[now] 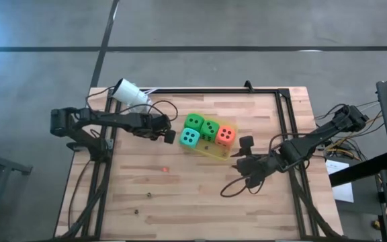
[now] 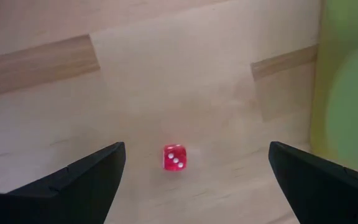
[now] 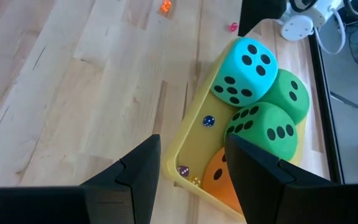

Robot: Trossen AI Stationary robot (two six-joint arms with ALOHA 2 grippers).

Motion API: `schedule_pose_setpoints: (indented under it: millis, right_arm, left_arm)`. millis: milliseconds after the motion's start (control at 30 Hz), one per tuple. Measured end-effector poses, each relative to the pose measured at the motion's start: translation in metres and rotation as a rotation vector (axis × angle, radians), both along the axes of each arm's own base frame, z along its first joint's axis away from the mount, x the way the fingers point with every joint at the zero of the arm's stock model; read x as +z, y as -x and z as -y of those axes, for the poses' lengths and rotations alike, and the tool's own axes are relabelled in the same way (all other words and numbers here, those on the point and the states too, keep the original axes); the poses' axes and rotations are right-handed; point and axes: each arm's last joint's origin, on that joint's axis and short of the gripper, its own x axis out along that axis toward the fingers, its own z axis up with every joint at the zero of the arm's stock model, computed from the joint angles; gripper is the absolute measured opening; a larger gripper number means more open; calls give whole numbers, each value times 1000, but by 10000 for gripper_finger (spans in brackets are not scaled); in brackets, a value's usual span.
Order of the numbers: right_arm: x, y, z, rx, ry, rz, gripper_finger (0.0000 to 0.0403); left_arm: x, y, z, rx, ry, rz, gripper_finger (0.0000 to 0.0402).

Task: Pick & Place Dice
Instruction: Put the small red dice into the yellow bin

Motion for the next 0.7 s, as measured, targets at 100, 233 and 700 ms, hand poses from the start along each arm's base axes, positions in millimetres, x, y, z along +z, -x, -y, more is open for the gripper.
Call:
schedule_pose_setpoints:
  millis: [100, 233, 700]
  right_arm:
    - [0, 0, 0, 8, 7, 0, 173]
    - [0, -1, 0, 14, 11, 4, 173]
    - [1, -2, -1, 33, 26, 11, 173]
  left_arm:
    - [0, -2, 0, -3, 0, -3, 400]
    - [-6, -4, -2, 12, 27, -90, 400]
    - [-19, -33, -10, 11, 106, -221, 400]
